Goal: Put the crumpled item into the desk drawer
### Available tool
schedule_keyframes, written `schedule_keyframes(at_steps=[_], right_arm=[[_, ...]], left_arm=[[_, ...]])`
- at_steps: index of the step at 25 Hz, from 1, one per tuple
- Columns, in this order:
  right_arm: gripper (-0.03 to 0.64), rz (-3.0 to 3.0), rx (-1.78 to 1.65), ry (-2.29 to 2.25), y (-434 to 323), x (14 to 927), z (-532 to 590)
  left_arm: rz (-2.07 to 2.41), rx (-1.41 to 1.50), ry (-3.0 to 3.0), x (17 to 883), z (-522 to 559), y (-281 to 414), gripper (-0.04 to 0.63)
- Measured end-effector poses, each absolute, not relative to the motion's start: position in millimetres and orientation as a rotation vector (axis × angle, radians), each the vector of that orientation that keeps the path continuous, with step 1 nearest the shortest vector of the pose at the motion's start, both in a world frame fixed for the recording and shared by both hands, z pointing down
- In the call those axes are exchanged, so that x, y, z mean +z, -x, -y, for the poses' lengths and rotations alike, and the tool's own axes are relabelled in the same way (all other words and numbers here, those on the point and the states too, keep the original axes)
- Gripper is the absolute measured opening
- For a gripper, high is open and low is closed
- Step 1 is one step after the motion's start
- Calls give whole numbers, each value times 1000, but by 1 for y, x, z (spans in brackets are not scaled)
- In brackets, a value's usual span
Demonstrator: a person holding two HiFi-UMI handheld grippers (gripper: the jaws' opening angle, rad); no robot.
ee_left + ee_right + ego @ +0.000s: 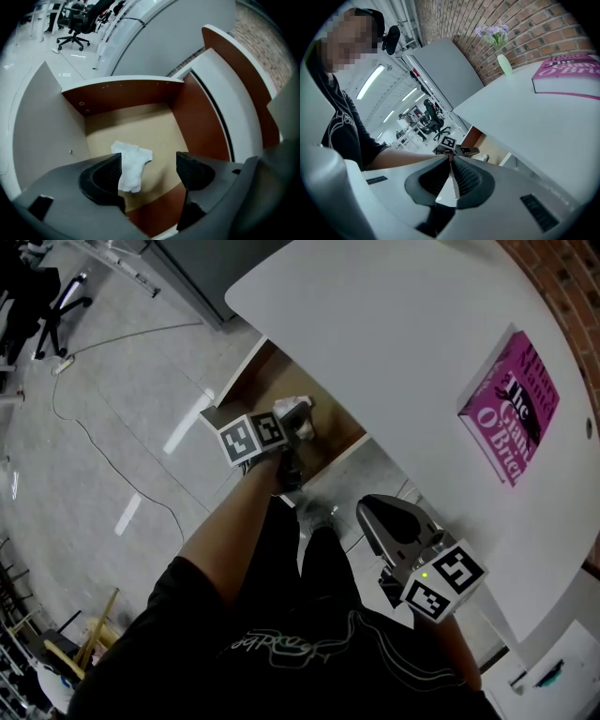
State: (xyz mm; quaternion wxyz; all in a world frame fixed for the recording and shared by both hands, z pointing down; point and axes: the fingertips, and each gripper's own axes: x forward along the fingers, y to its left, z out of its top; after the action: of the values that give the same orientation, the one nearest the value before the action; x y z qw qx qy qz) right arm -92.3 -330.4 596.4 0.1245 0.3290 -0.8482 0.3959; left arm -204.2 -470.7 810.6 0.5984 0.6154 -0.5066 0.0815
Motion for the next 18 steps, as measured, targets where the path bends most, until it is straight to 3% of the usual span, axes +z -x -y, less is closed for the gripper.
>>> schedule_keyframes(at_steps=[9, 13, 18], right_arm=[[57, 2592, 1039, -897, 99, 520, 331], [57, 2673, 934, -831, 102, 462, 323], [57, 2825, 868, -727, 109, 381, 310]], left_arm=[[990, 136, -1658, 659, 422, 188, 352], [950, 190, -1793, 576, 377, 189, 227], [925, 157, -2009, 459, 338, 188, 130]])
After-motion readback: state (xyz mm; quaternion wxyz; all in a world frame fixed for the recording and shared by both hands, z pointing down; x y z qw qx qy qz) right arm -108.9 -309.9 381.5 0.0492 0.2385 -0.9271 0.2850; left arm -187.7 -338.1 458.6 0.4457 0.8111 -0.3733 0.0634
